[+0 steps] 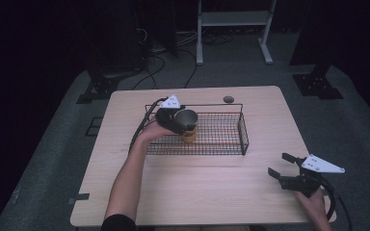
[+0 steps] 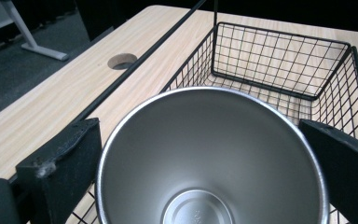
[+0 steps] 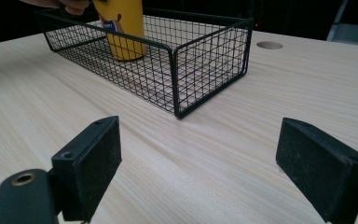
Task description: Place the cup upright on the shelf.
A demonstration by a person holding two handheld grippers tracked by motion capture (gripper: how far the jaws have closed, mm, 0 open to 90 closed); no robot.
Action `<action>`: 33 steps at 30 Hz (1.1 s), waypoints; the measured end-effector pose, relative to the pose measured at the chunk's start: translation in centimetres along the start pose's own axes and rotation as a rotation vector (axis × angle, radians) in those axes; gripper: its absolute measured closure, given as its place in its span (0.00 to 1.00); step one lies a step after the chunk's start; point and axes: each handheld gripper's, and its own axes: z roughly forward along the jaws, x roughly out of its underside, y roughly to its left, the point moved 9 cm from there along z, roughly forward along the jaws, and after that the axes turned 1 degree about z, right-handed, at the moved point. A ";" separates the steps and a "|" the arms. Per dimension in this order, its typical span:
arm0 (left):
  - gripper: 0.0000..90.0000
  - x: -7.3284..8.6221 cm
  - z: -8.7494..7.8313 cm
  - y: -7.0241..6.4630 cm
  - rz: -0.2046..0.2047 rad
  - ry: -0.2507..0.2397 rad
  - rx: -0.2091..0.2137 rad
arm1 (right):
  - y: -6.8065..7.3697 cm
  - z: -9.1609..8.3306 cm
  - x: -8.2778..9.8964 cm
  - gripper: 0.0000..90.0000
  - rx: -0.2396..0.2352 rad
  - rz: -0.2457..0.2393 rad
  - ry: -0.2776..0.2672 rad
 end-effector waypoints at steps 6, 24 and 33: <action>0.01 -0.1 -0.1 0.0 -0.002 -0.007 0.001 | 0.0 0.0 0.0 0.14 0.000 0.002 0.000; 0.01 -1.6 -1.1 -0.4 0.013 -0.060 0.006 | -0.1 -0.2 -0.1 0.14 -0.012 0.011 -0.014; 0.01 -2.4 -1.9 -0.8 0.024 -0.081 0.010 | 0.0 -0.2 0.0 0.14 -0.010 0.007 -0.009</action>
